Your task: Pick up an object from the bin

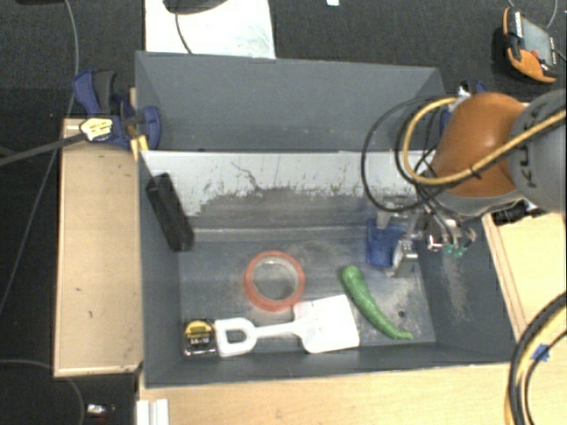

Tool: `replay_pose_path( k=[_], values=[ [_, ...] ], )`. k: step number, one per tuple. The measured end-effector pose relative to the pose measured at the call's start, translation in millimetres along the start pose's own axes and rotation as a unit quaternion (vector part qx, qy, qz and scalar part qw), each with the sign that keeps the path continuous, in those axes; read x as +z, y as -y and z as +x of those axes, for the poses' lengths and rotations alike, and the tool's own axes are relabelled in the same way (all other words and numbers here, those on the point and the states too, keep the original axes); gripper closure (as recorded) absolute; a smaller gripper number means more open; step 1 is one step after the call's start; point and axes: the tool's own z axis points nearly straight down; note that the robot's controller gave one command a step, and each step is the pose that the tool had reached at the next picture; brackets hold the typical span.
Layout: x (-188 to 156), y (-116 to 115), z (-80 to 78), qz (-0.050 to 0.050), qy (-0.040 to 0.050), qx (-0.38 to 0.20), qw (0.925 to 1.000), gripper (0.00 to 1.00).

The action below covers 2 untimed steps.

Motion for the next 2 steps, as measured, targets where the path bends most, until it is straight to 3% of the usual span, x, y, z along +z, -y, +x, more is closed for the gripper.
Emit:
replay_pose_path(
  k=[1,2],
  values=[
    [42.6,10.9,10.7,0.001,0.0010,-0.058,0.9983,1.00],
    [42.6,10.9,10.7,0.001,0.0010,-0.058,0.9983,1.00]
  ],
)
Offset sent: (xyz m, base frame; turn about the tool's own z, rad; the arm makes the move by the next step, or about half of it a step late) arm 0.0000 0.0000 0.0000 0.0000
